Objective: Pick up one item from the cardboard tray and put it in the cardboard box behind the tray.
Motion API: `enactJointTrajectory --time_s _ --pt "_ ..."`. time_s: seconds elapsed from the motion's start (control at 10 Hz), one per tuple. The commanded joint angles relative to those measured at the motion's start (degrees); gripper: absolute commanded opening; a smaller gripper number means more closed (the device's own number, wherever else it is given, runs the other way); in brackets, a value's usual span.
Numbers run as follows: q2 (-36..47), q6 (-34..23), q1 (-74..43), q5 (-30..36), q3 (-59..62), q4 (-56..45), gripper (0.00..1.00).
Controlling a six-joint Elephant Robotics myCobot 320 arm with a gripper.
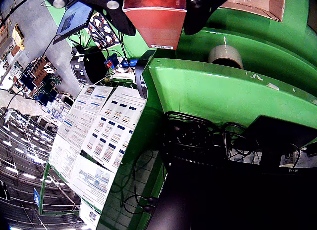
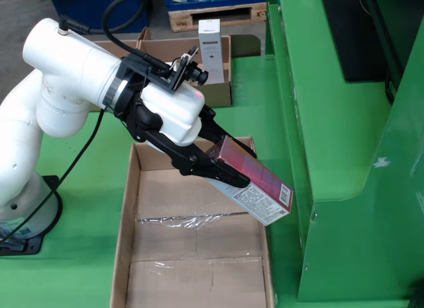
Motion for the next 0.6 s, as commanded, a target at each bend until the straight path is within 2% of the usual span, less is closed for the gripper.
enactJointTrajectory --time_s 0.0,0.3,0.4,0.5 --pt "2.5 -0.4 0.2 -0.5 1.5 0.7 0.00" --pt "2.5 -0.4 0.2 -0.5 1.5 0.7 0.00" --pt "8.6 3.3 -1.0 14.0 1.5 -14.3 0.00" --pt "8.6 3.3 -1.0 14.0 1.5 -14.3 0.00"
